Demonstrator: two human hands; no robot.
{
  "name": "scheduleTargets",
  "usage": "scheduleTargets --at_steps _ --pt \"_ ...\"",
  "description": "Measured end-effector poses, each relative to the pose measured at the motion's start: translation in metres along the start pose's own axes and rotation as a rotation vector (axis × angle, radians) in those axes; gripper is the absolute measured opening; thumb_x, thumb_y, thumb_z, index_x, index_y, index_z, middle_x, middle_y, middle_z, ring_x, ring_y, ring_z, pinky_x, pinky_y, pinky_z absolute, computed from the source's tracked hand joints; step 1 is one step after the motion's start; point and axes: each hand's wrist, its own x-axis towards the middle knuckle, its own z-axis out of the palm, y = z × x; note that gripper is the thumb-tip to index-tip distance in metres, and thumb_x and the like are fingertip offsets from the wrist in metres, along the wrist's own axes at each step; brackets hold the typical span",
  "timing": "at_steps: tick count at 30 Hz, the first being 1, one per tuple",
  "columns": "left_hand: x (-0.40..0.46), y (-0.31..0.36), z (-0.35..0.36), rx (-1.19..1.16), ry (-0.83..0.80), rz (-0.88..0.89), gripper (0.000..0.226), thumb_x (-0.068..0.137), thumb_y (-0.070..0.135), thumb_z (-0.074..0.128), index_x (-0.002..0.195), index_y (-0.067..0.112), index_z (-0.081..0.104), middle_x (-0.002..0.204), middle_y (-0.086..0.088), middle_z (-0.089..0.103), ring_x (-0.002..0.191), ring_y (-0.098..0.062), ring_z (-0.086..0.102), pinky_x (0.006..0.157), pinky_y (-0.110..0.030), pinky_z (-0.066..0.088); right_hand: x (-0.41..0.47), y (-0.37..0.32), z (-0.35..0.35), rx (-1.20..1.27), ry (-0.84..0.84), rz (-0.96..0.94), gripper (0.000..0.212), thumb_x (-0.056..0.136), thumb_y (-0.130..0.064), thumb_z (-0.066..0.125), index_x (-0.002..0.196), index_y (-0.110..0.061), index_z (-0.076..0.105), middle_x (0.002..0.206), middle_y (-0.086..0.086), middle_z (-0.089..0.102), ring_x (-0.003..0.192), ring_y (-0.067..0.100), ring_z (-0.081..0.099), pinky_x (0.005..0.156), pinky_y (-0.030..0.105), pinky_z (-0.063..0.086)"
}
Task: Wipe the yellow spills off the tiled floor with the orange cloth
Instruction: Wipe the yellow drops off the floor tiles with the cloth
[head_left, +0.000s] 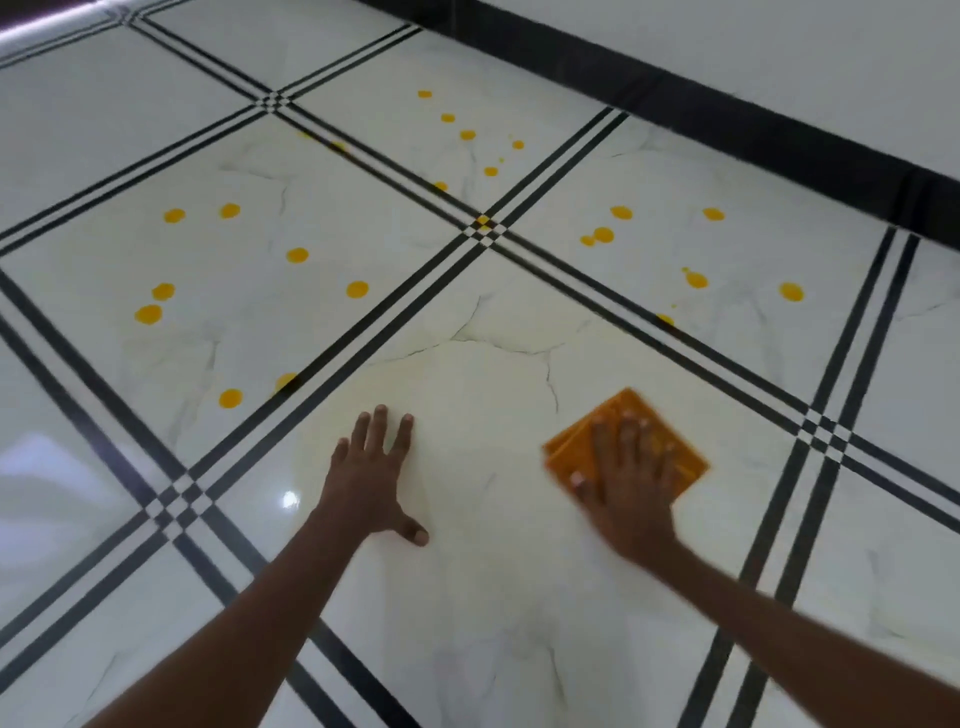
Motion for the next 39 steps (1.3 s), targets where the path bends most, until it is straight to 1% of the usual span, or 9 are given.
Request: scheduleTargets --at_steps 6,9,12,15,22,27,30,36,39 --pt "-0.002 -0.005 0.002 -0.060 -0.020 0.009 0.165 0.033 0.096 0.061 0.154 0.028 -0.026 0.162 -0.009 -0.031 0.152 -0.032 -0.019 0.123 -0.052 0.010 0.078 -0.054 0.003 0.002 -0.013 -0.436 0.079 0.094 -0.069 0.033 0.161 -0.028 0.025 0.167 0.014 0.026 0.154 0.038 0.023 0.121 0.066 0.014" --pt "-0.001 -0.006 0.001 -0.056 -0.017 0.010 0.169 0.021 0.103 0.046 0.154 0.028 -0.026 0.162 -0.010 -0.032 0.153 -0.032 -0.018 0.122 -0.053 0.014 0.109 0.024 0.004 0.049 0.047 0.002 0.079 0.095 -0.070 0.027 0.159 -0.024 0.032 0.161 0.018 0.036 0.147 0.044 0.036 0.117 0.067 0.021" --pt "-0.002 -0.001 0.000 -0.017 -0.022 -0.014 0.163 0.040 0.091 0.069 0.153 0.026 -0.030 0.160 -0.012 -0.035 0.151 -0.034 -0.021 0.122 -0.053 0.010 0.057 0.098 -0.008 0.068 0.167 0.277 0.080 0.100 -0.068 0.012 0.160 -0.017 0.026 0.158 0.025 0.038 0.144 0.047 0.037 0.114 0.069 0.027" --pt "-0.003 0.005 -0.002 -0.004 -0.039 -0.022 0.160 0.048 0.083 0.075 0.152 0.023 -0.031 0.159 -0.014 -0.036 0.151 -0.036 -0.023 0.123 -0.055 0.008 -0.023 0.060 -0.008 0.118 0.133 0.463 0.080 0.099 -0.064 0.016 0.162 -0.014 0.018 0.163 0.028 0.026 0.149 0.049 0.026 0.117 0.071 0.018" --pt "-0.002 0.003 -0.003 0.009 -0.063 -0.022 0.160 0.046 0.084 0.075 0.154 0.026 -0.028 0.161 -0.012 -0.033 0.152 -0.035 -0.020 0.121 -0.057 0.012 0.032 -0.047 0.007 0.039 0.047 -0.273 0.077 0.095 -0.065 0.035 0.160 -0.025 0.028 0.166 0.016 0.027 0.153 0.039 0.025 0.123 0.062 0.011" --pt "-0.002 0.004 -0.004 0.026 -0.050 -0.025 0.159 0.046 0.084 0.075 0.155 0.025 -0.025 0.162 -0.013 -0.029 0.153 -0.035 -0.016 0.120 -0.056 0.016 0.041 0.027 0.001 0.136 0.154 0.260 0.076 0.100 -0.062 0.027 0.162 -0.019 0.021 0.165 0.021 0.028 0.152 0.043 0.023 0.121 0.068 0.014" --pt "-0.001 0.007 -0.002 0.041 -0.040 -0.034 0.158 0.049 0.082 0.076 0.155 0.023 -0.025 0.161 -0.015 -0.030 0.152 -0.037 -0.017 0.121 -0.057 0.014 -0.043 -0.022 -0.001 0.172 0.148 0.532 0.079 0.099 -0.056 0.030 0.163 -0.013 0.012 0.167 0.025 0.017 0.153 0.046 0.016 0.119 0.070 0.011" --pt "0.001 0.003 0.004 0.023 -0.039 -0.019 0.157 0.049 0.080 0.077 0.155 0.025 -0.025 0.161 -0.013 -0.031 0.151 -0.036 -0.020 0.120 -0.059 0.012 -0.017 -0.088 0.009 0.126 0.070 -0.247 0.080 0.095 -0.061 0.038 0.162 -0.021 0.023 0.169 0.015 0.019 0.155 0.039 0.018 0.125 0.061 0.004" --pt "0.000 0.001 0.003 0.025 -0.027 -0.025 0.157 0.048 0.082 0.076 0.155 0.026 -0.025 0.162 -0.012 -0.030 0.152 -0.035 -0.018 0.120 -0.058 0.014 0.030 -0.033 0.007 0.080 0.093 -0.102 0.076 0.096 -0.062 0.035 0.161 -0.023 0.025 0.168 0.014 0.025 0.154 0.037 0.023 0.124 0.061 0.009"
